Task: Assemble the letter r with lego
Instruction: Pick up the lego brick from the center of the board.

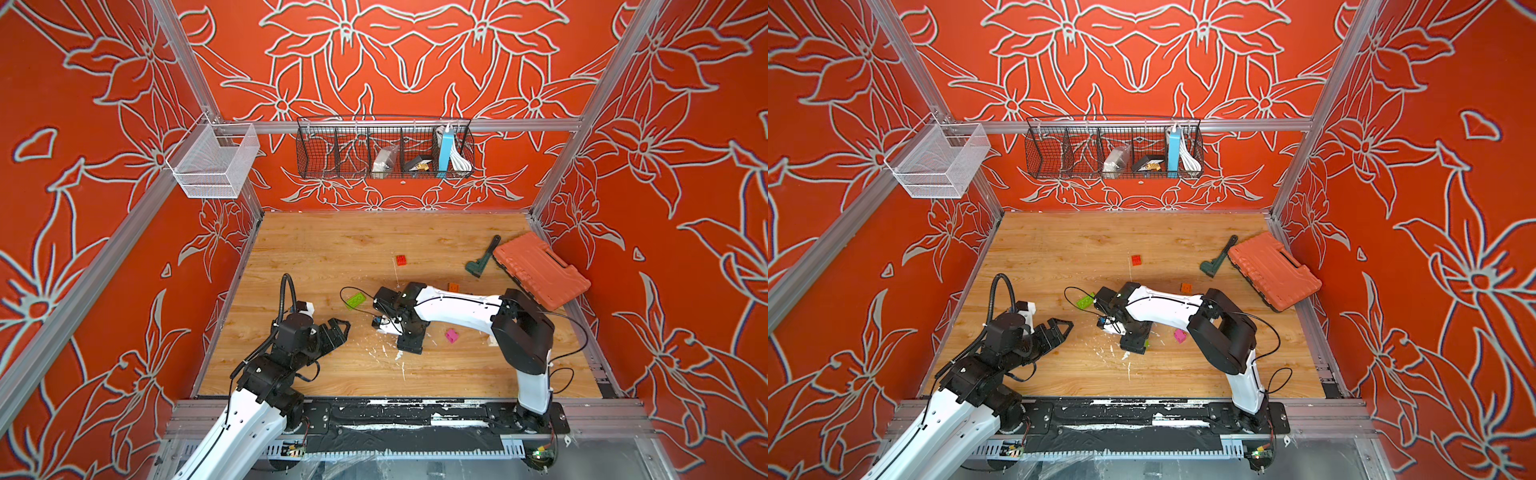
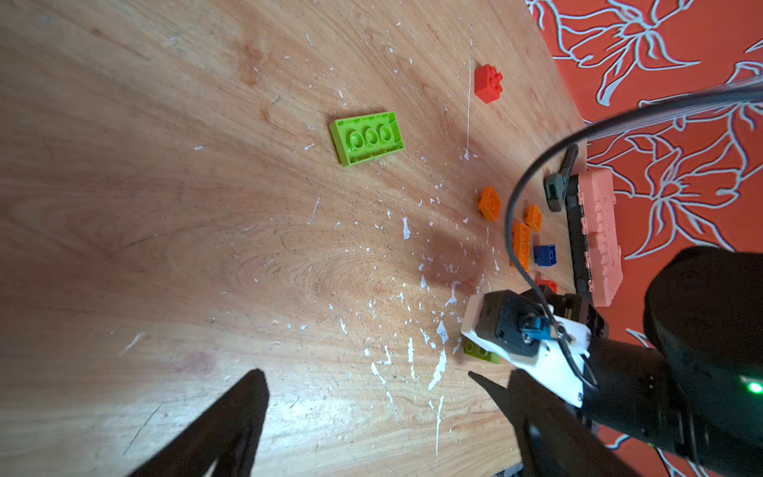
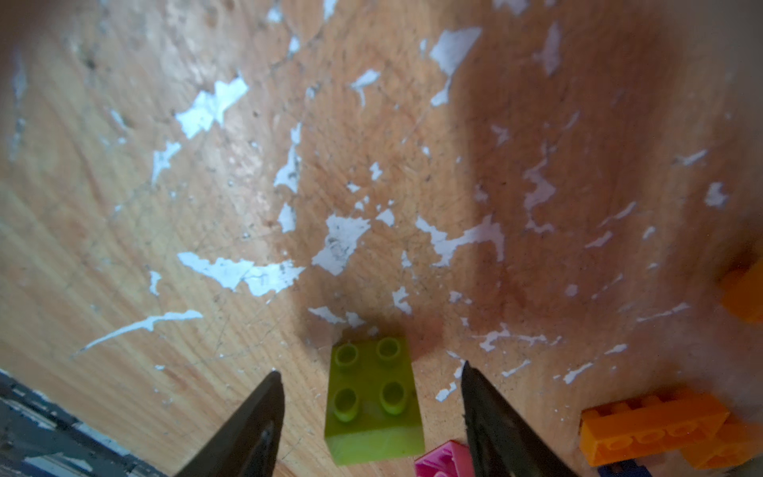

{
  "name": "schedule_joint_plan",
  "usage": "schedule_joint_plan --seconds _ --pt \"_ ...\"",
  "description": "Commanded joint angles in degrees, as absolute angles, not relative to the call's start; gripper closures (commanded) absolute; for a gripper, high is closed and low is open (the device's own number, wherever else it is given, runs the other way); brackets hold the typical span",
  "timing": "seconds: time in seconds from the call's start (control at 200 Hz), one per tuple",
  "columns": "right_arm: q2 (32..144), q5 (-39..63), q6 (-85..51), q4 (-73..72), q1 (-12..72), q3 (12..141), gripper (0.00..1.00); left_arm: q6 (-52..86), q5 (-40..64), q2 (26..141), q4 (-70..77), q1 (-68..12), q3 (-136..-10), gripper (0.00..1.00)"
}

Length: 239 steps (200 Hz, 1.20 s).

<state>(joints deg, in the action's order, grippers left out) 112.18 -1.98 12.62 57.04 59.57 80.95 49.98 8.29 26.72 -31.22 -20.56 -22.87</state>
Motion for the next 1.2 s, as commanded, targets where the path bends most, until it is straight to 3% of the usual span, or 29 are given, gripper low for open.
schedule_joint_plan --seconds 0.0,0.285,0.5,0.806,1.056,1.191 --pt "113.92 -3.04 13.54 60.45 60.12 82.84 0.35 49.85 8.01 26.09 -32.86 -20.12 -24.46 0.09" --pt "115.87 -1.18 13.65 62.54 60.38 84.06 0.56 49.92 8.16 25.93 -32.96 -20.12 -24.41 0.11" --pt "116.30 -0.87 13.51 63.11 60.56 83.91 0.63 49.88 7.91 25.46 -33.60 -20.08 -24.44 0.11" --pt "111.94 -1.10 10.44 61.26 60.56 82.17 0.82 49.57 7.03 24.61 -35.07 -20.04 -25.35 0.11" --pt "102.62 -4.34 2.70 42.97 59.40 76.19 0.88 48.89 7.24 27.94 -36.00 -20.06 -29.00 0.12" --pt "98.11 -4.54 -2.63 25.27 57.65 70.38 0.87 47.76 8.50 31.83 -37.58 -20.04 -32.68 0.12"
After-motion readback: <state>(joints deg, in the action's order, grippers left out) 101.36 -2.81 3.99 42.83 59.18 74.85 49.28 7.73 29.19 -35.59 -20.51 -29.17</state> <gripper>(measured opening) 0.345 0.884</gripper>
